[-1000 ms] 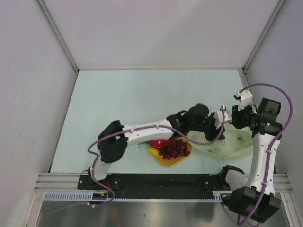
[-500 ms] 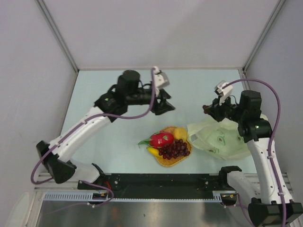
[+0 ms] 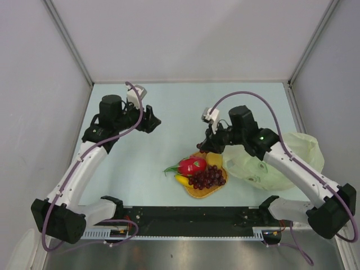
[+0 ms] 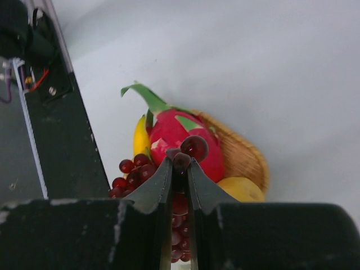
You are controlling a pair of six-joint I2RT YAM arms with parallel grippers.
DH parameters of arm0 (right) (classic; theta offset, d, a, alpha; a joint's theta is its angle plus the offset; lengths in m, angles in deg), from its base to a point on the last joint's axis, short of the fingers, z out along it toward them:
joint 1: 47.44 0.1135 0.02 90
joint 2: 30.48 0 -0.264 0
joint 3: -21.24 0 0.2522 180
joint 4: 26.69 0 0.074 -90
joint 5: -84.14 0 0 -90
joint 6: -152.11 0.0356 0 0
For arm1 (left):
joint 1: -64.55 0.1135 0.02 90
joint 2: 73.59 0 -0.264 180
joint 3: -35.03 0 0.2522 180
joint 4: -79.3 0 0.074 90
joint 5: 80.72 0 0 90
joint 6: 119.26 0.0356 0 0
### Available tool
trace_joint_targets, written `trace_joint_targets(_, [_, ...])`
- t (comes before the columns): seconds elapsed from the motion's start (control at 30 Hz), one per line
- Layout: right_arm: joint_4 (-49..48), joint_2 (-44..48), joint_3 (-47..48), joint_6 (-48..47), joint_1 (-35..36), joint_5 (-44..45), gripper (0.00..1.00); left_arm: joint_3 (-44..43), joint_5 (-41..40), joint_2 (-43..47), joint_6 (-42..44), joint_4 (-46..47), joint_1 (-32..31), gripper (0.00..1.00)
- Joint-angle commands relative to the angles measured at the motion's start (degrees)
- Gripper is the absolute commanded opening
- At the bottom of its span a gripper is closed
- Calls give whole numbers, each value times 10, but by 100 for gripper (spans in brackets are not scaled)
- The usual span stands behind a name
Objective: Take the fake fruits out of the plastic bag
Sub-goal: Place the fake fruit on the plate, then reset both arms
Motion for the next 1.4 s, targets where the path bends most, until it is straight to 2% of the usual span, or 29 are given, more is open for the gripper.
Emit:
trace_joint_targets(0.0, [0,-25,17,-33,60,41,3,23,26,41,-39,39,24,71])
trace_joint_targets(0.2, [-10,-41,-26,-54,66,67,6,14,36,45,-37,46,24,71])
trace_joint_targets(0.6, [5,-15,-87,-64,80,61,8,-16,52,5,-47,59,25,71])
trace_joint_targets(0.7, [15,-15,-92,-74,85,54,16,-24,53,-5,-44,57,24,71])
trace_joint_targets(0.83, [2,-2,-97,-69,84,63,80,-27,53,-10,-43,59,25,71])
trace_joint_targets(0.87, [-8,2,-93,-61,85,78,87,-27,52,-12,-41,58,25,71])
trace_joint_targets(0.93, [-27,3,-84,-42,79,116,92,-31,49,-16,-37,55,25,71])
trace_joint_targets(1.07, [-43,5,-18,-8,26,111,93,-40,44,-25,-30,48,25,73])
trace_joint_targets(1.17, [-65,6,41,4,-15,139,93,-42,16,-28,-16,47,25,82])
trace_joint_targets(1.2, [-75,7,52,3,-25,154,96,-42,4,-27,-6,48,26,90])
trace_joint_targets(1.27, [-85,12,72,-17,-52,200,99,-42,-30,-28,16,45,32,96])
trace_joint_targets(1.37, [-37,8,96,-42,-100,214,100,-45,-87,-34,45,39,45,100])
